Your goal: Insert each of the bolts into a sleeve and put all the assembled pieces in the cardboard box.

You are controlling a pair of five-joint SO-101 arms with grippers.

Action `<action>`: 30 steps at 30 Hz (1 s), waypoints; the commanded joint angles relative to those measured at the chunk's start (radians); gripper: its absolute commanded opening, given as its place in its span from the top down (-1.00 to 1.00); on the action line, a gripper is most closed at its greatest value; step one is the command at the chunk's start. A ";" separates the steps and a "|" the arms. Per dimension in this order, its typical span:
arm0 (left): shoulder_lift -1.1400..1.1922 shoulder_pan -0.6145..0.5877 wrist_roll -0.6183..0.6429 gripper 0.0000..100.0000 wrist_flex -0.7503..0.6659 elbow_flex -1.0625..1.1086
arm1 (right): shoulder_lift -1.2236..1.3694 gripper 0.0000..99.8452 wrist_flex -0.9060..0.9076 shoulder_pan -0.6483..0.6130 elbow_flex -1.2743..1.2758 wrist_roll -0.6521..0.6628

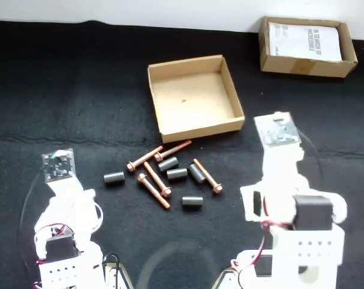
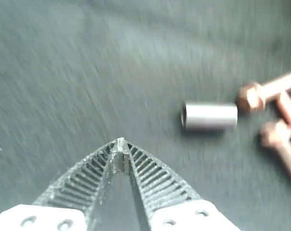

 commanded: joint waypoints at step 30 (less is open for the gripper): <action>-0.004 0.081 0.084 0.13 -0.095 0.031 | 0.193 0.98 -0.338 -0.335 0.153 -0.463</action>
